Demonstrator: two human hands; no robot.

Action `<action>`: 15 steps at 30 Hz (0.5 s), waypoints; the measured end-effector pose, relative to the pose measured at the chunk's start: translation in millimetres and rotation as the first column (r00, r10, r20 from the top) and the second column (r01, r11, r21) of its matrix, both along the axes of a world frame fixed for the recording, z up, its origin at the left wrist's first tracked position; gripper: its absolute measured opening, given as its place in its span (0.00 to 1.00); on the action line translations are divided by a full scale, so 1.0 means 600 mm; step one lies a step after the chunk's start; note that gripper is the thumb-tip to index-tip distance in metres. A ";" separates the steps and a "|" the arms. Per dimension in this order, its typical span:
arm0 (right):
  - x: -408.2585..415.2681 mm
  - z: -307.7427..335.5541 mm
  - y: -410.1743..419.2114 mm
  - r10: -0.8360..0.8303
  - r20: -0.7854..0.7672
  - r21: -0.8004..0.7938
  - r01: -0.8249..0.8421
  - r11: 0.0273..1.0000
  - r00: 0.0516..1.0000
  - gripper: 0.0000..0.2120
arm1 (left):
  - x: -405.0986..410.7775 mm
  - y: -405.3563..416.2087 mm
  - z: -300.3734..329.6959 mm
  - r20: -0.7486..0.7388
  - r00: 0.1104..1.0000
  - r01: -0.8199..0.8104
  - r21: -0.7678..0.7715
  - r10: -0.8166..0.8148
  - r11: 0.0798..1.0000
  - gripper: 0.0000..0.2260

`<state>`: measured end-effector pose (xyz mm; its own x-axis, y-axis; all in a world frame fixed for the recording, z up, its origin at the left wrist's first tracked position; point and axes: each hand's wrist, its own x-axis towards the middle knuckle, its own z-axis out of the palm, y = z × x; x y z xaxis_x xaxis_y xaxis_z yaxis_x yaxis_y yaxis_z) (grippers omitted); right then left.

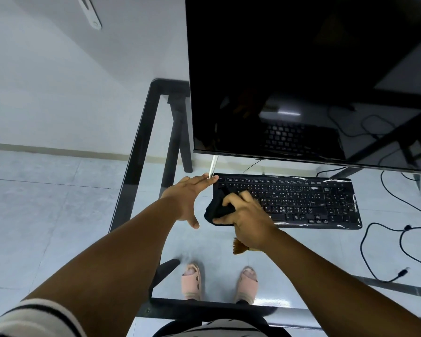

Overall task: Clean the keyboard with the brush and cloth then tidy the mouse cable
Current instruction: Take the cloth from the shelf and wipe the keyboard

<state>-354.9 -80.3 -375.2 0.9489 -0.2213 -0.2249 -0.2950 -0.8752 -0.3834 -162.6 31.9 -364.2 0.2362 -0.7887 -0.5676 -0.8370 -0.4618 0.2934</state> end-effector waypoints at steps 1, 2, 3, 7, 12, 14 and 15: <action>-0.002 0.002 -0.007 0.031 -0.004 0.018 -0.030 0.999 1.000 0.30 | -0.001 0.000 0.001 0.001 1.000 -0.001 0.003 0.001 1.000 0.63; -0.007 0.004 -0.017 0.051 -0.001 0.032 -0.051 0.998 0.999 0.28 | -0.001 0.001 0.002 0.002 1.000 -0.002 0.005 0.002 1.000 0.63; -0.013 0.005 -0.029 0.043 0.012 0.044 -0.044 0.998 0.999 0.27 | -0.001 0.001 0.003 0.002 1.000 -0.003 0.005 0.003 1.000 0.63; -0.036 -0.004 -0.061 -0.229 0.125 0.027 0.227 0.973 0.965 0.27 | -0.003 0.000 0.005 0.000 1.000 -0.005 -0.004 0.005 1.000 0.62; -0.010 0.004 -0.019 -0.181 0.071 -0.024 0.183 0.983 0.981 0.30 | -0.005 0.000 0.004 0.002 1.000 -0.012 0.007 0.012 1.000 0.62; -0.008 0.006 -0.021 -0.100 0.059 0.011 0.099 0.995 0.993 0.29 | -0.006 0.000 0.003 0.007 1.000 -0.011 0.007 0.011 1.000 0.62; -0.011 0.005 -0.032 -0.099 0.068 0.035 0.096 0.995 0.993 0.28 | -0.007 -0.001 0.003 0.009 1.000 -0.011 0.009 0.011 1.000 0.62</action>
<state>-361.6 -99.2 -372.0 0.9367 -0.3074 -0.1679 -0.3502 -0.8307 -0.4327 -166.7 31.5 -362.2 0.2497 -0.7807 -0.5729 -0.8346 -0.4735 0.2814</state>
